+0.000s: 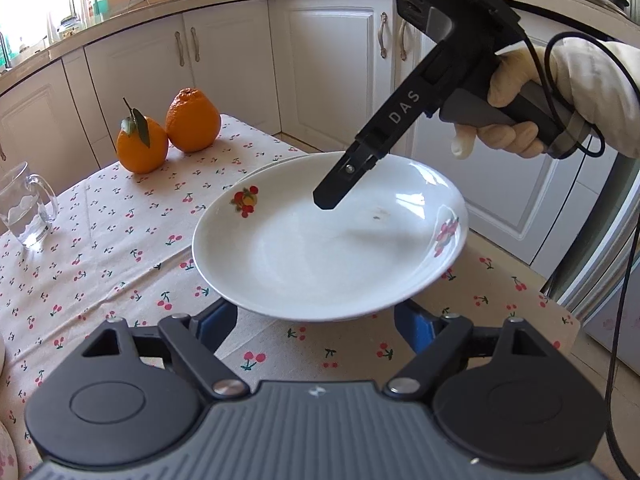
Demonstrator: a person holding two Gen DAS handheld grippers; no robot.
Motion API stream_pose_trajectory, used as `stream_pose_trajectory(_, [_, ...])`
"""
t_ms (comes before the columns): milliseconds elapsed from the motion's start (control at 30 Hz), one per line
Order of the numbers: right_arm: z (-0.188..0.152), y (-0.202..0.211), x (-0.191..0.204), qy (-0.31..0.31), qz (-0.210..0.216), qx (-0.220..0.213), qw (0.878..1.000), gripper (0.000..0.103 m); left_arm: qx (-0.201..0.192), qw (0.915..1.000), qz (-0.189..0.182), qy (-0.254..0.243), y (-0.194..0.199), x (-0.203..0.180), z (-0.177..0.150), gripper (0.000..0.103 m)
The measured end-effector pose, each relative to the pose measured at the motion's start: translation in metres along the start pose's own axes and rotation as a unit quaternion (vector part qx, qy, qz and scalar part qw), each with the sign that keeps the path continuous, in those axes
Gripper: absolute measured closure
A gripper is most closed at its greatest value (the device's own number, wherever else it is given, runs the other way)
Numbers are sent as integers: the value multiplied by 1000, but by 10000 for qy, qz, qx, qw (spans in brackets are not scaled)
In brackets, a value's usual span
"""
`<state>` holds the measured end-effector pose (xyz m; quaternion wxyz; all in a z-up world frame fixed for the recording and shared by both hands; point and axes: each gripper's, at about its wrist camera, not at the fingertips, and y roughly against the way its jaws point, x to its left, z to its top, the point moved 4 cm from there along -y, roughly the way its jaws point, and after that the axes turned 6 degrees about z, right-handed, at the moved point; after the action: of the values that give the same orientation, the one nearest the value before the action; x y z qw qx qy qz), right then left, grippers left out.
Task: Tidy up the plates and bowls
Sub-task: 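Lower the plate onto the plate stack and open the right tool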
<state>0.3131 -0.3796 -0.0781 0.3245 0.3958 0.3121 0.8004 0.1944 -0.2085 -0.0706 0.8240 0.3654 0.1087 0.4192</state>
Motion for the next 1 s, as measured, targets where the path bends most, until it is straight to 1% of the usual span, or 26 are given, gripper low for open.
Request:
stream_pose_trajectory(233, [-8,6,-2,-6,-117,64,9999,29,-11,10000,-91,39,-2,1,0,18])
stream_pose_trajectory(367, [-11,12,0,-3,-151,23,9999,28,-11,10000,-77,36,-4,2,-1,17])
stream_pose_trajectory(767, [-21,27,8,53,-284,-15,9996,28,-2,9997,-200,117,-5,5,-1,16])
stream_pose_trajectory(833, [-23,29,10,76,-312,-5,9995,26,4,9997,-217,133,-6,5,-1,16])
stream_pose_trajectory(1000, [-26,31,16,147,-485,33,9987,25,6,9996,-250,164,-8,6,-1,14])
